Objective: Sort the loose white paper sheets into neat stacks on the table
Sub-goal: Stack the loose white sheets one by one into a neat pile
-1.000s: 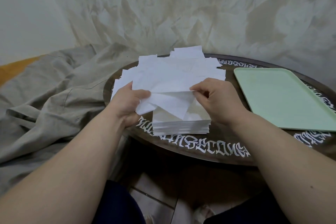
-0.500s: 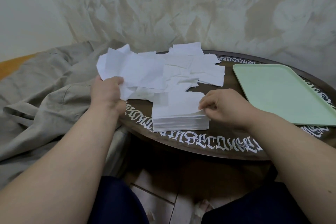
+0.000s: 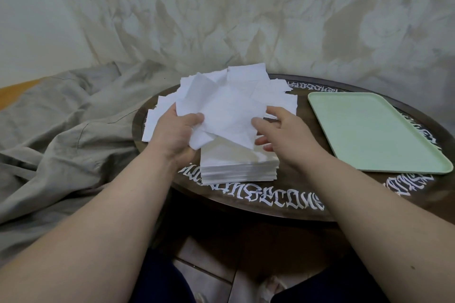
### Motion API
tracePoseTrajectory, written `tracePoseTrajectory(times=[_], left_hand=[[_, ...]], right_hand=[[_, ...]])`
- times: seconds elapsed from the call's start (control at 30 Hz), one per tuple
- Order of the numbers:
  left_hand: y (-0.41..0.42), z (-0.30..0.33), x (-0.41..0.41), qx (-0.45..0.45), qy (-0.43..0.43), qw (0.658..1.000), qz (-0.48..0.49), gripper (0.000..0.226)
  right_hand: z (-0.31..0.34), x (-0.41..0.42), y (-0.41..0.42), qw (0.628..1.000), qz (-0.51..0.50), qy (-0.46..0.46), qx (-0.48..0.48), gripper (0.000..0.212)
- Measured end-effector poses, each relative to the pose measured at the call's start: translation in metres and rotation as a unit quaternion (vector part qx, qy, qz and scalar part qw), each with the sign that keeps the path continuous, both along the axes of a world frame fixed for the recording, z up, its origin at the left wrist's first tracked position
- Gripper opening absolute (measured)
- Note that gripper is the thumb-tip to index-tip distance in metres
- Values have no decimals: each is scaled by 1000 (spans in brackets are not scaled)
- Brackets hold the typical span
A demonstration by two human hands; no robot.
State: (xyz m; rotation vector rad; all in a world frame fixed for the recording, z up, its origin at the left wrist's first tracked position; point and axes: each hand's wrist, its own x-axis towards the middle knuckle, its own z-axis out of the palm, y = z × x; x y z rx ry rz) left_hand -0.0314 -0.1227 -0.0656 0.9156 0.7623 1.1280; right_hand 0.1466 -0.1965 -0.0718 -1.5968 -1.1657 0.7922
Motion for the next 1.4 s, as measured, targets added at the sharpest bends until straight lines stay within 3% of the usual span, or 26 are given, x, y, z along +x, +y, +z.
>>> tracePoseTrajectory(times=[0.07, 0.17, 0.27, 0.4, 0.5, 0.6, 0.67, 0.73, 0.8, 0.87, 0.93, 1.07, 1.17, 1.3, 1.4], left_hand=[[-2, -1, 3, -4, 9, 1000, -9, 37], [-1, -2, 2, -12, 21, 1000, -1, 31], [5, -6, -2, -5, 48, 998, 33, 27], [13, -9, -12, 58, 144, 980, 127, 33], [16, -5, -22, 92, 171, 966, 172, 30], [15, -2, -26, 114, 174, 968, 139, 29], [12, -2, -25, 130, 193, 968, 90, 31], [7, -1, -20, 145, 215, 966, 15, 33], [3, -2, -15, 166, 248, 953, -61, 32], [-3, 0, -10, 189, 283, 933, -117, 31], [-5, 1, -7, 192, 308, 921, -146, 28], [-4, -1, -6, 174, 329, 917, -143, 26], [2, -4, -11, 127, 325, 932, -102, 34], [12, -9, -15, 78, 311, 947, -17, 26], [19, -11, -20, 71, 328, 941, 43, 24]], right_hand=[[-3, -2, 5, 999, -18, 9, 36, 48], [-6, 2, 10, 994, -36, -86, 59, 50], [-8, 9, 5, 979, 3, -201, 42, 50], [-9, 21, -1, 945, 86, -315, -2, 51], [-10, 25, -2, 928, 116, -354, -29, 52], [-8, 25, 2, 926, 62, -373, -22, 52], [-4, 22, 4, 940, -9, -340, 5, 45], [0, 19, 5, 972, -56, -228, 28, 34], [3, 17, 6, 992, -70, -95, 33, 37], [5, 16, 6, 997, -74, 28, 25, 39], [4, 16, 8, 994, -65, 88, 27, 26], [1, 19, 11, 993, -39, 102, 53, 28], [0, 22, 9, 995, -38, 85, 43, 20], [-3, 24, 6, 995, -65, 74, 16, 11], [-5, 23, 6, 997, -67, 47, -10, 12]])
